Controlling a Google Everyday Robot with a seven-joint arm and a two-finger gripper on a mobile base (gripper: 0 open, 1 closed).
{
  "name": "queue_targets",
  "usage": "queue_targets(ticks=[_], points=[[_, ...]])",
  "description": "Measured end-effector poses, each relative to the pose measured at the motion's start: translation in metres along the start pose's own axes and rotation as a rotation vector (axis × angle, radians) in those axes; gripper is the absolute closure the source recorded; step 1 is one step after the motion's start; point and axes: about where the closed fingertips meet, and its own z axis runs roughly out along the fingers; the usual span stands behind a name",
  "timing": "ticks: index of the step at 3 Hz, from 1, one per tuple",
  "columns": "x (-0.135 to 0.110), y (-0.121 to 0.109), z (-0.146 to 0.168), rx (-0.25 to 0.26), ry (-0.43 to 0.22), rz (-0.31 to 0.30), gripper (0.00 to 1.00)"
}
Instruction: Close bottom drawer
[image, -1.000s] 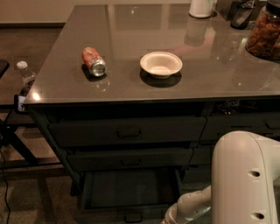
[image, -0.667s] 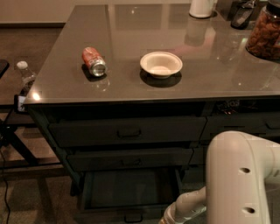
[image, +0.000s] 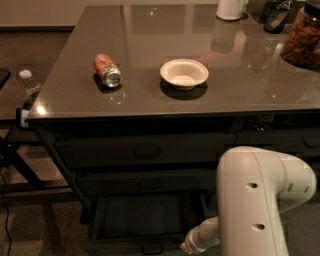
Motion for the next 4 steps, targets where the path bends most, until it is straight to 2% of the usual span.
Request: queue_targets(ticks=[2,3,4], points=[[-0.001,-0.002,0.009,0.018,0.005,-0.018,1.00],[0.022,-0.002,0.016,0.003,0.021,0.047,1.00],[0.038,-0.001,0.016,0.003,0.028,0.086,1.00]])
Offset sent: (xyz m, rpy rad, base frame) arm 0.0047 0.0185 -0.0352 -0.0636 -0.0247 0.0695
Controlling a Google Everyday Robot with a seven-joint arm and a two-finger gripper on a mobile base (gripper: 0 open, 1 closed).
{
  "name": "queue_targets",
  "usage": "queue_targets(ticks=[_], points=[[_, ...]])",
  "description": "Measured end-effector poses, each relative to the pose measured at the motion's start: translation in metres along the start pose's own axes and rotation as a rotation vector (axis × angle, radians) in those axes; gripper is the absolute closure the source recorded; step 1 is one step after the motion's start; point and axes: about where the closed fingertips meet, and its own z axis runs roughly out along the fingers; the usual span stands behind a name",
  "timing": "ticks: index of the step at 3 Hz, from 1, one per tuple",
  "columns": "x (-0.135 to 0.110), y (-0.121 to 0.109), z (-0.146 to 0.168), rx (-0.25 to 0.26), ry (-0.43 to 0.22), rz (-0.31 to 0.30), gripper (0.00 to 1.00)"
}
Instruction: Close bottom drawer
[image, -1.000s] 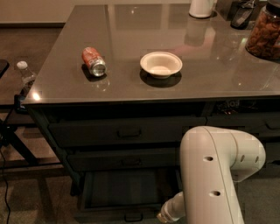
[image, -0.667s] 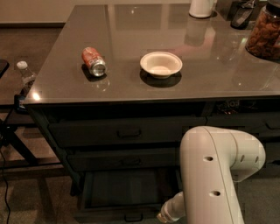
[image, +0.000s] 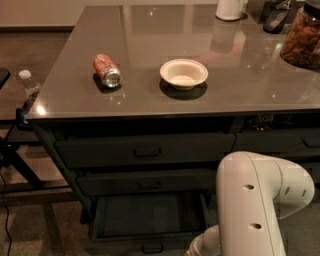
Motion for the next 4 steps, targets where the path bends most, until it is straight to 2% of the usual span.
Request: queue_targets(ticks=[1,2,4], points=[[0.002,0.000,0.000,0.000,0.000,0.004,1.00],[-0.023,-0.010,0.009,0.016,-0.043,-0.017,1.00],[-0.057,-0.025,0.022,0.035,-0.103,-0.066,1.00]])
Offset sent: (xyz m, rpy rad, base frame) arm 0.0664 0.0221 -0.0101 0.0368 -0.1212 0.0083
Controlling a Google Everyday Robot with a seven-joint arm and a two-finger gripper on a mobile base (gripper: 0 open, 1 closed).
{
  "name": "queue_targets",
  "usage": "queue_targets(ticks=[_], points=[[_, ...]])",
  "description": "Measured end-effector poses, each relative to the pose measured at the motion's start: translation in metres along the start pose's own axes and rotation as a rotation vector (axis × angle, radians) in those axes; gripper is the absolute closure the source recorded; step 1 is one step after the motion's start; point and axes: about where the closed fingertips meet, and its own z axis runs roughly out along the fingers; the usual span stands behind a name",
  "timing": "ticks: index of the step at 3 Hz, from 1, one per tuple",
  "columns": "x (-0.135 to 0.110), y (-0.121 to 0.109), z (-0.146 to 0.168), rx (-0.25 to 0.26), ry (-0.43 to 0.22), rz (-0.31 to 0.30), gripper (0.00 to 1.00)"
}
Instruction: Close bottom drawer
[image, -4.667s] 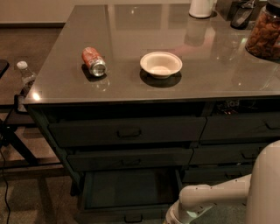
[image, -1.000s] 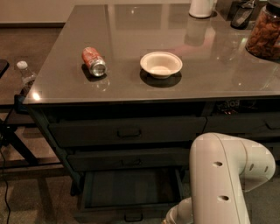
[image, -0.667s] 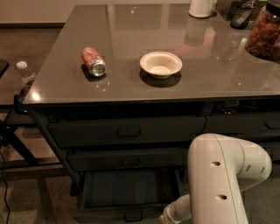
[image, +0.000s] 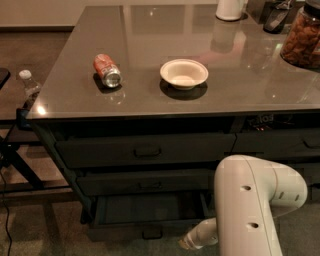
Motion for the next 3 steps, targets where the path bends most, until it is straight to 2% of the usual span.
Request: queue_targets(ticks=[1,2,3], points=[[0.0000,0.0000,0.0000,0.000,0.000,0.000,1.00],[0.0000,0.0000,0.0000,0.000,0.000,0.000,0.81],[0.0000,0.0001,0.0001,0.000,0.000,0.000,0.58]])
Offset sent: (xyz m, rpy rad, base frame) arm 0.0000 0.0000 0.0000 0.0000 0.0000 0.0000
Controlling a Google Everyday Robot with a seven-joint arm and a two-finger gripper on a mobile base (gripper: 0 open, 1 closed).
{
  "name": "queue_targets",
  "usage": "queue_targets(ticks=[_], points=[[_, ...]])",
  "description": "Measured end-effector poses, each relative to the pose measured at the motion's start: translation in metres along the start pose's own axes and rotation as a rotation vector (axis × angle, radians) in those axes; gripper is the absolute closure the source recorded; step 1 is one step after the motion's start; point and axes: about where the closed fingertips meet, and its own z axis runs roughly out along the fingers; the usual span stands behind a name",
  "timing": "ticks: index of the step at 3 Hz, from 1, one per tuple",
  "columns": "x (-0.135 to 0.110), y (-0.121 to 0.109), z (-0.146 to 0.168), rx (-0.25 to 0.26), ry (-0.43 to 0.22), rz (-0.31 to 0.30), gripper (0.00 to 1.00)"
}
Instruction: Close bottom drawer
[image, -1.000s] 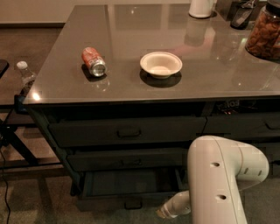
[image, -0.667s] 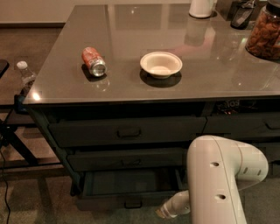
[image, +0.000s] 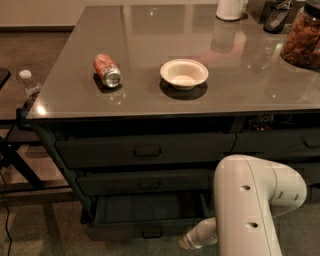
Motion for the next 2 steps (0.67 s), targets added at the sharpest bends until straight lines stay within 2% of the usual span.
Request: queue_targets(ticks=[2], points=[[0.0000,0.0000,0.0000,0.000,0.000,0.000,0.11]])
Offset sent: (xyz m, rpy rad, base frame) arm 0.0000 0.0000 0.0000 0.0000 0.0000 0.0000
